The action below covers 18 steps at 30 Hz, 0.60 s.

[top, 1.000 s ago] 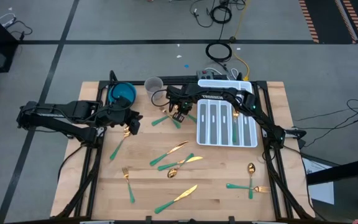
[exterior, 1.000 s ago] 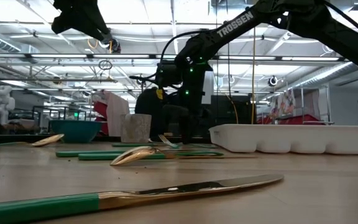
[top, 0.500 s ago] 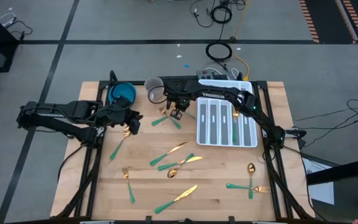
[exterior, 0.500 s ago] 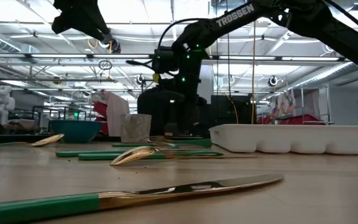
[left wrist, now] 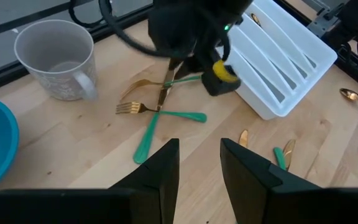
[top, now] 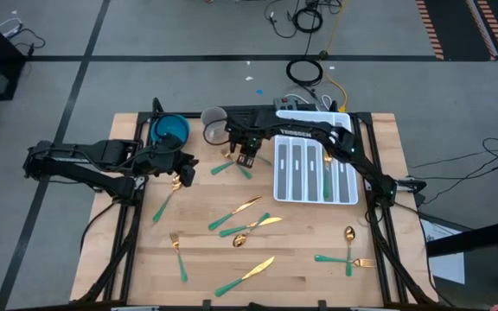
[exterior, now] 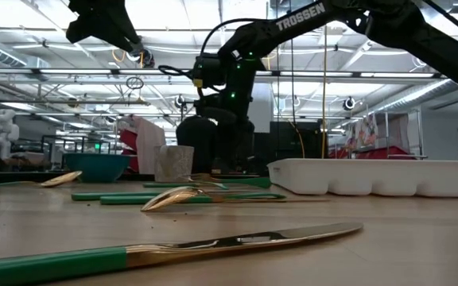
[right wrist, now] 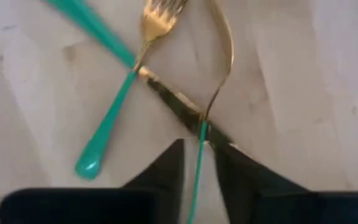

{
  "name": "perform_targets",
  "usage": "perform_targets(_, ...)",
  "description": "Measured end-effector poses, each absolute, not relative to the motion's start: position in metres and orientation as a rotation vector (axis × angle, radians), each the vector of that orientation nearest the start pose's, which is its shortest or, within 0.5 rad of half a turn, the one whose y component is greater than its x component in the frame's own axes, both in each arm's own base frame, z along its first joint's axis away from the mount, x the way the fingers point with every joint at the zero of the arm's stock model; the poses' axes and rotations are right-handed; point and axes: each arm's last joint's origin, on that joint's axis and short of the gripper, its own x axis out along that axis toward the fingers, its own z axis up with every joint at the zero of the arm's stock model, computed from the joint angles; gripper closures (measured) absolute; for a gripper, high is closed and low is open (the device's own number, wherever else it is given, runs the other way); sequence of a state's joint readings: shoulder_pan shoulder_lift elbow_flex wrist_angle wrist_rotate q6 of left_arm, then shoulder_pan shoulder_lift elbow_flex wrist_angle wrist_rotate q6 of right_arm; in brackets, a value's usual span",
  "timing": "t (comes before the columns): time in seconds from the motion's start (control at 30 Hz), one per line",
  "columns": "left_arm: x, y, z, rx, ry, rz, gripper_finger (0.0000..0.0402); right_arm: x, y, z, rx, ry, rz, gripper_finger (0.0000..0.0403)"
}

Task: Sort silverware
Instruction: Put the green fork into the white cutlery tray

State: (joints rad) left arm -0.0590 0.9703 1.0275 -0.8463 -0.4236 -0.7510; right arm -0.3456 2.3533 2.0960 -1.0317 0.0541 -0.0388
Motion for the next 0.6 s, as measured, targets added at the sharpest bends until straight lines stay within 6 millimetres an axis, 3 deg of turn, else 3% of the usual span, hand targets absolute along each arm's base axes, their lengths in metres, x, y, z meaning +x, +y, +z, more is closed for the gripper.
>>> perform_targets(0.13, 0.179, 0.001, 0.328, -0.513, 0.596, 0.611, 0.0279, 0.458, -0.167, 0.185, 0.142, 1.306, -0.340, 0.0230)
perform_targets(0.27, 0.179, 0.001, 0.328, -0.508, 0.596, 0.613, 0.0279, 0.459, -0.170, 0.174, 0.164, 1.322, -0.357, 0.0205)
perform_targets(0.47, 0.179, 0.002, 0.328, -0.505, 0.594, 0.618, 0.0279, 0.458, -0.171, 0.156, 0.160, 1.389, -0.356, 0.0221)
perform_targets(0.6, 0.178, 0.002, 0.329, -0.499, 0.590, 0.627, 0.0279, 0.457, -0.171, 0.154, 0.143, 1.408, -0.369, 0.0282)
